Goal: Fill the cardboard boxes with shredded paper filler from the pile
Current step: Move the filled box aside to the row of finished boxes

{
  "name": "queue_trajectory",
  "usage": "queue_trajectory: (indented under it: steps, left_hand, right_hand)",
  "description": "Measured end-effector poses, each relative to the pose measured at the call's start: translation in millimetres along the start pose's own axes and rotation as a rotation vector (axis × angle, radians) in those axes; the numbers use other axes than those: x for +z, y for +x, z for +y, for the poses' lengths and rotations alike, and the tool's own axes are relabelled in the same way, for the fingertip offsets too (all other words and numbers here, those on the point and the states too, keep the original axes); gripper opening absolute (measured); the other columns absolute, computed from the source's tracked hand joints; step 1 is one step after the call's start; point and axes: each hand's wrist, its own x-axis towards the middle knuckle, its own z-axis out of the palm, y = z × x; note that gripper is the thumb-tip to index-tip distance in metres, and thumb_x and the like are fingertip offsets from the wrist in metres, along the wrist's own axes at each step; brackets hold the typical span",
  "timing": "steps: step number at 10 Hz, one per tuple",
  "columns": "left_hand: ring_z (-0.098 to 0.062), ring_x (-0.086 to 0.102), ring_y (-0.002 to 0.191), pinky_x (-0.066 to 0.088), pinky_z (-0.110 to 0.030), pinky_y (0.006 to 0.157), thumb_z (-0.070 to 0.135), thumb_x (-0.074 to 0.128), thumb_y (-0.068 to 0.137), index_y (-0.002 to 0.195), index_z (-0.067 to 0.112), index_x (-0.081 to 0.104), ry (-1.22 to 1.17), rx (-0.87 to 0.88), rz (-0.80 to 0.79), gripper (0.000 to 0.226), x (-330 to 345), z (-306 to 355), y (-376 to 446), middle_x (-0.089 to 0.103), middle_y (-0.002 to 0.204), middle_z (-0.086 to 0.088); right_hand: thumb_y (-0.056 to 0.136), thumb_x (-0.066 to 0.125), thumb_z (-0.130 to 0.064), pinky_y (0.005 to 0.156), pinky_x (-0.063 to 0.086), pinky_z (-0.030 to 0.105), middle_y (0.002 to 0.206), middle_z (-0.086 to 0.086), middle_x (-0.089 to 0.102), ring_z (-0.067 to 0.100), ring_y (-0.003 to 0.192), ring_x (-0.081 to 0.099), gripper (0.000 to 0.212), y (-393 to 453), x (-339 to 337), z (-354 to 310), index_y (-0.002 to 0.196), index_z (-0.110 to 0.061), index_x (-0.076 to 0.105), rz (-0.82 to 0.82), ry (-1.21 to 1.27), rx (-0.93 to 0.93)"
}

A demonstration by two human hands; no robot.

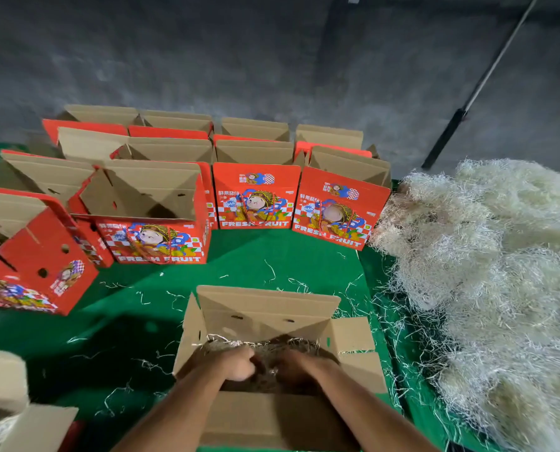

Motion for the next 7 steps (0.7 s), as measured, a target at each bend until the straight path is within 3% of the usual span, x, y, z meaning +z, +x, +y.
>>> queue_trajectory:
  steps: [1,2,3,4,5,6,7]
  left_hand:
    - [-0.026,0.054,0.122,0.038,-0.025,0.085,0.02,0.043,0.098,0.134,0.015,0.052,0.03,-0.039,0.014,0.038,0.9,-13.2,10.9,0.056,0.137,-0.011]
    - [-0.027,0.058,0.119,0.045,-0.028,0.094,0.03,0.051,0.09,0.12,0.025,0.064,0.075,-0.08,0.087,0.033,-10.7,-18.1,10.3,0.062,0.129,-0.005]
    - [-0.024,0.065,0.105,0.048,-0.029,0.081,0.031,0.053,0.094,0.111,0.016,0.066,0.053,-0.079,0.202,0.026,-14.6,-16.5,12.8,0.068,0.112,-0.007]
    - [-0.027,0.054,0.127,0.043,-0.034,0.1,0.023,0.049,0.094,0.134,0.016,0.055,0.177,-0.183,0.174,0.041,-5.6,-18.0,10.7,0.056,0.14,-0.01]
    - [-0.028,0.047,0.134,0.038,-0.036,0.108,0.02,0.048,0.094,0.141,0.017,0.048,0.168,-0.191,0.182,0.048,-1.8,-15.8,10.1,0.048,0.148,-0.011]
    - [-0.027,0.058,0.121,0.047,-0.034,0.096,0.019,0.051,0.093,0.125,0.013,0.058,0.156,-0.176,0.23,0.034,-6.1,-10.3,10.5,0.059,0.134,-0.01]
    - [-0.03,0.053,0.129,0.042,-0.037,0.108,0.015,0.048,0.092,0.133,0.008,0.056,0.26,-0.214,0.16,0.042,-6.0,-6.7,4.3,0.055,0.141,-0.015]
  right_hand:
    - [0.092,0.06,-0.022,0.103,0.046,0.048,0.132,0.015,0.06,0.036,0.121,0.057,0.042,10.6,-1.1,6.3,0.132,-0.011,0.059,0.034,0.004,0.125]
    - [0.093,0.058,-0.021,0.097,0.047,0.048,0.129,0.019,0.059,0.038,0.119,0.057,0.04,7.7,-3.3,0.1,0.131,-0.007,0.055,0.113,0.011,0.167]
    - [0.102,0.041,-0.014,0.099,0.042,0.046,0.137,0.021,0.05,0.038,0.125,0.05,0.036,9.8,-1.8,-6.4,0.135,-0.002,0.048,0.191,0.116,0.15]
    - [0.103,0.039,-0.016,0.101,0.04,0.042,0.138,0.019,0.051,0.036,0.127,0.049,0.037,13.9,8.1,5.5,0.136,-0.002,0.05,0.193,0.113,0.161]
    - [0.097,0.046,-0.018,0.097,0.041,0.039,0.121,0.015,0.061,0.031,0.114,0.056,0.029,5.2,2.6,3.6,0.12,-0.01,0.063,0.246,0.064,0.196]
    - [0.095,0.047,-0.001,0.1,0.048,0.042,0.121,0.019,0.063,0.033,0.111,0.061,0.03,3.8,0.7,-3.7,0.12,-0.003,0.064,0.325,0.076,0.13]
    - [0.1,0.043,-0.002,0.098,0.047,0.047,0.128,0.024,0.058,0.04,0.118,0.057,0.032,-0.1,7.9,8.2,0.128,0.001,0.057,0.268,0.057,0.149]
